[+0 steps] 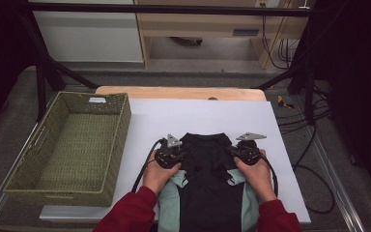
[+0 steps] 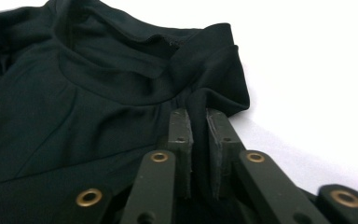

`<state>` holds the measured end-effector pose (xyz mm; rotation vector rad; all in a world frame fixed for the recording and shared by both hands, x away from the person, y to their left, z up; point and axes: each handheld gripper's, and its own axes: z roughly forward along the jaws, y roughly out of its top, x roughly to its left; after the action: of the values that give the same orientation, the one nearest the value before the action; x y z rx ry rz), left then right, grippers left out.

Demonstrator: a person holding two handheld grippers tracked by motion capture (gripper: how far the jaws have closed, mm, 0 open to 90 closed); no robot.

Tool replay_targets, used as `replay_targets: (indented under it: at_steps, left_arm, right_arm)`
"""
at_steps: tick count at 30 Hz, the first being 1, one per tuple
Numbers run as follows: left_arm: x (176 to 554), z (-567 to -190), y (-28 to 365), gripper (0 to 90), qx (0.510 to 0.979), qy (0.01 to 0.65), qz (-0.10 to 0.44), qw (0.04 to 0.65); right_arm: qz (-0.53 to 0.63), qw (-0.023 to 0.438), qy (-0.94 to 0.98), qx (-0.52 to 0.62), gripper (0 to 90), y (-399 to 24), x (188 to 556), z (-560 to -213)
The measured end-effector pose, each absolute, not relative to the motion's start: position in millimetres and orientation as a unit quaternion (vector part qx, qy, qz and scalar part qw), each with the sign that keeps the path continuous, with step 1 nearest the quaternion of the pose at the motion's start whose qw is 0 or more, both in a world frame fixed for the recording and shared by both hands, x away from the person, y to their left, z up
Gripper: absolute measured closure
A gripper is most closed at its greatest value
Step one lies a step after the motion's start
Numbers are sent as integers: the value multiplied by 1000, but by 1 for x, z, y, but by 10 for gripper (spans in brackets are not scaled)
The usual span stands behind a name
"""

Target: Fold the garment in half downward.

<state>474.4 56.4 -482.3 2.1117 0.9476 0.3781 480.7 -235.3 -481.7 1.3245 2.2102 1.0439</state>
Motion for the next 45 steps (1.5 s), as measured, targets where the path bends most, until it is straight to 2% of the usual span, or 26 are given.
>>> replay_targets:
  at_steps: [7,13,24,37,45]
  left_arm:
    - [473,-465,64,842,819,381,157,400]
    - [477,-432,69,848,804,376,190,420]
    - [495,-365,75,850,778,371,234,450]
    - [515,-323,75,849,765,372,256,459]
    - [517,-320,75,849,763,374,259,460]
  right_arm:
    - [380,202,779,455,855,-236,473,-463]
    - [411,237,764,437,859,-239,469,-426]
    - [434,274,751,416,861,-229,489,-352]
    - [458,289,722,430,860,-218,507,-314]
    - [452,288,726,431,860,-212,515,-313]
